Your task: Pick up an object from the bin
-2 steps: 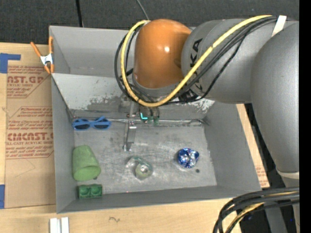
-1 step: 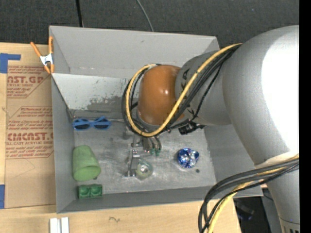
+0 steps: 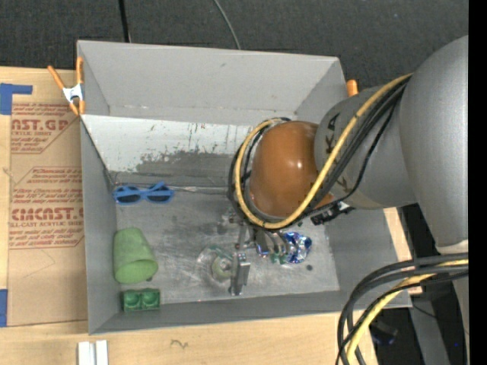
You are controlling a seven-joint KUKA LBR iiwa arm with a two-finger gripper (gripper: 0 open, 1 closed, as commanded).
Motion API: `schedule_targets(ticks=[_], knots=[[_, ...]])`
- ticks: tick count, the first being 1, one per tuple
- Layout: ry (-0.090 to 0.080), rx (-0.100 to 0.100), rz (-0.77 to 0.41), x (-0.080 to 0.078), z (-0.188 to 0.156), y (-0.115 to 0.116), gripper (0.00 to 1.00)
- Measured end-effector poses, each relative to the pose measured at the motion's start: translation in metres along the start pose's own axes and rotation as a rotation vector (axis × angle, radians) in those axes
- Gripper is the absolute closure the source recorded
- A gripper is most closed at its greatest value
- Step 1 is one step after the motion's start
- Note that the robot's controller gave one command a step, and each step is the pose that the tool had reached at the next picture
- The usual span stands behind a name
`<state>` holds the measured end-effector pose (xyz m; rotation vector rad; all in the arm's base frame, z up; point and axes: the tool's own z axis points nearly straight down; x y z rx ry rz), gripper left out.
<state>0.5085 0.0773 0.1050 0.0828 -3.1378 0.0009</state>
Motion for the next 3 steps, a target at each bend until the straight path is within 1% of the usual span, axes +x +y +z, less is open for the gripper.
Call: schedule_targets(ticks=[1,2,3], knots=[[-0.020,-0.003,-0.042,0.019,0.032,0.004,0.00],[-0.021,-0.004,-0.043,0.019,0.031,0.005,1.00],[-0.012,-0.002,-0.041,0.006,-0.082,0.024,1.00]])
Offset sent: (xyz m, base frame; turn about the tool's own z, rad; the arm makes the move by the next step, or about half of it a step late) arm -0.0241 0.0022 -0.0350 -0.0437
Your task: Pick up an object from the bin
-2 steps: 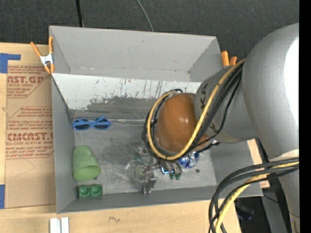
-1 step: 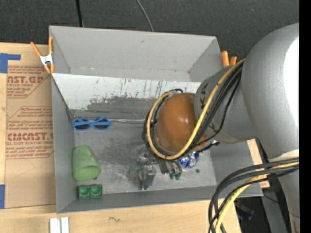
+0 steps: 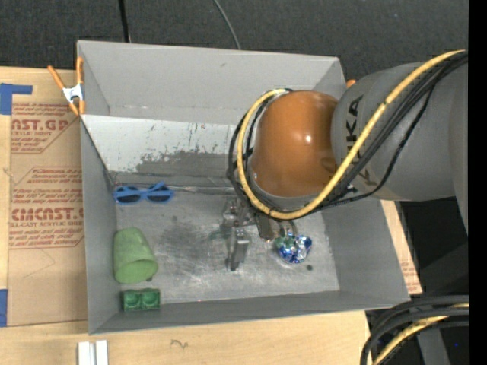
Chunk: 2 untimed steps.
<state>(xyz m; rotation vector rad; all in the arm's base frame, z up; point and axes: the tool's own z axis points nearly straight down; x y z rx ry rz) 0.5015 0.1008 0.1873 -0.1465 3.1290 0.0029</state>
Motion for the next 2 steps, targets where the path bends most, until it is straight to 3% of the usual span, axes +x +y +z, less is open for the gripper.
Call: schedule_targets(ticks=[1,2], knots=[[0.000,0.001,-0.334,-0.023,-0.133,-0.024,1.00],[-0.004,0.002,-0.306,-0.042,-0.223,-0.027,1.00]])
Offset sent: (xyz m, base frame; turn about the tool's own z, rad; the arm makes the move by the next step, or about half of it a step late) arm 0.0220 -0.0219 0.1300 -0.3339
